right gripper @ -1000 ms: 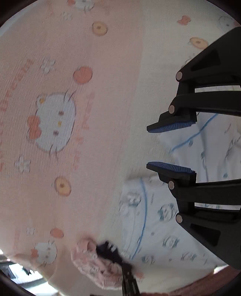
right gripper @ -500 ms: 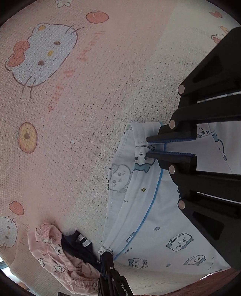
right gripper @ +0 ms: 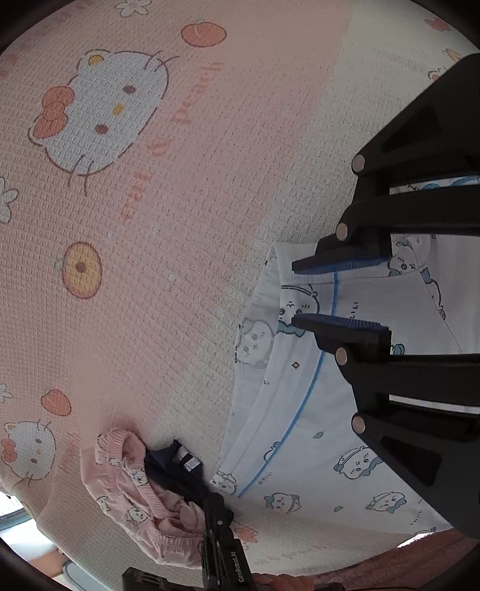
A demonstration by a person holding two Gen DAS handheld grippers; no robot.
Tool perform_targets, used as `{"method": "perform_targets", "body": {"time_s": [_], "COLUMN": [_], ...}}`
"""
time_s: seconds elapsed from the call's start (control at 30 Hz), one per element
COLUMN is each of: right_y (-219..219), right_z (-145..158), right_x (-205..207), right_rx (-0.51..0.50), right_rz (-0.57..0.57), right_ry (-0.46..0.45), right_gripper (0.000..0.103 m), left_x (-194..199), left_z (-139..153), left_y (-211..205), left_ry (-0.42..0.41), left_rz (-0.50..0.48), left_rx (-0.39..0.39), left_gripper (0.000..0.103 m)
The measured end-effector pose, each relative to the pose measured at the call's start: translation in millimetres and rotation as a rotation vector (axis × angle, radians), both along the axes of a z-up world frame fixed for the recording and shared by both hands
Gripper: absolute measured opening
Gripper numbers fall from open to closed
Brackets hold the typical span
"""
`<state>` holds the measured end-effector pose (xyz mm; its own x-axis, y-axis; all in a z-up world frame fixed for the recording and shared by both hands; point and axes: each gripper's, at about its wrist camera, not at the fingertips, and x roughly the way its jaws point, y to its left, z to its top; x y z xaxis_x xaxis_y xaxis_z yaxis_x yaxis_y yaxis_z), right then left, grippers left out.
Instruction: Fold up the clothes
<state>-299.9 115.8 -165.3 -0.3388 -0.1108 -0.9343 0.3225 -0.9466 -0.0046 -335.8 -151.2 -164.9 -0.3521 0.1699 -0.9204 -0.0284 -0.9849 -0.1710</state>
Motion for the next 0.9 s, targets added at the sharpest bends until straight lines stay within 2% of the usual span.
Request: {"method": "perform_targets", "body": {"time_s": [0.2,0.23,0.33,0.47,0.6,0.63,0.67,0.7,0.77,0.87,0.9], "right_y": [-6.5,-6.6,-6.7,-2.8,3.5,5.3,5.8,6.1,6.6,13.3,14.2], "right_z": [-7.3,-7.4,-7.7,10.3,34.9,38.3,38.1,37.3,35.5,36.5,36.1], "right_x": [-2.3,-2.0,-1.1,4.6,10.0,8.1,7.8,7.9,8.0,9.8,11.2], "right_rx": [0.017,0.017,0.015,-0.028,-0.086,-0.101,-0.096,-0.088,-0.071,-0.121,-0.125], "right_rz": [0.002,0.001,-0.002,-0.024,-0.040,-0.038,-0.037,-0.036,-0.034,-0.055,-0.059], "right_ry": [0.002,0.004,0.010,0.051,0.097,0.099,0.095,0.091,0.082,0.070,0.074], "right_gripper": [0.021,0.012,0.006,0.005,0.004,0.004,0.005,0.005,0.005,0.005,0.005], "left_x": [-6.4,-7.0,-7.7,-8.2,-8.4,-4.9,-1.3,1.0,-0.4,-9.0,-12.3], "left_z": [-10.5,-11.0,-10.9,-6.1,-10.6,-13.5,-16.1,-17.7,-17.4,-15.4,-17.0], "left_y": [6.5,6.8,10.5,12.2,6.7,6.0,5.3,6.3,12.6,23.0,26.6], "left_ry": [-0.029,-0.030,-0.021,0.013,-0.037,-0.051,-0.059,-0.059,-0.037,0.017,0.019], "left_rz": [0.001,0.000,0.000,0.000,-0.018,-0.017,-0.013,-0.016,-0.030,-0.045,-0.055], "left_rx": [-0.004,-0.007,-0.007,-0.022,0.056,0.063,0.060,0.053,0.022,-0.014,-0.014], "left_gripper": [0.007,0.007,0.007,0.007,0.010,0.017,0.027,0.029,0.029,0.028,0.023]}}
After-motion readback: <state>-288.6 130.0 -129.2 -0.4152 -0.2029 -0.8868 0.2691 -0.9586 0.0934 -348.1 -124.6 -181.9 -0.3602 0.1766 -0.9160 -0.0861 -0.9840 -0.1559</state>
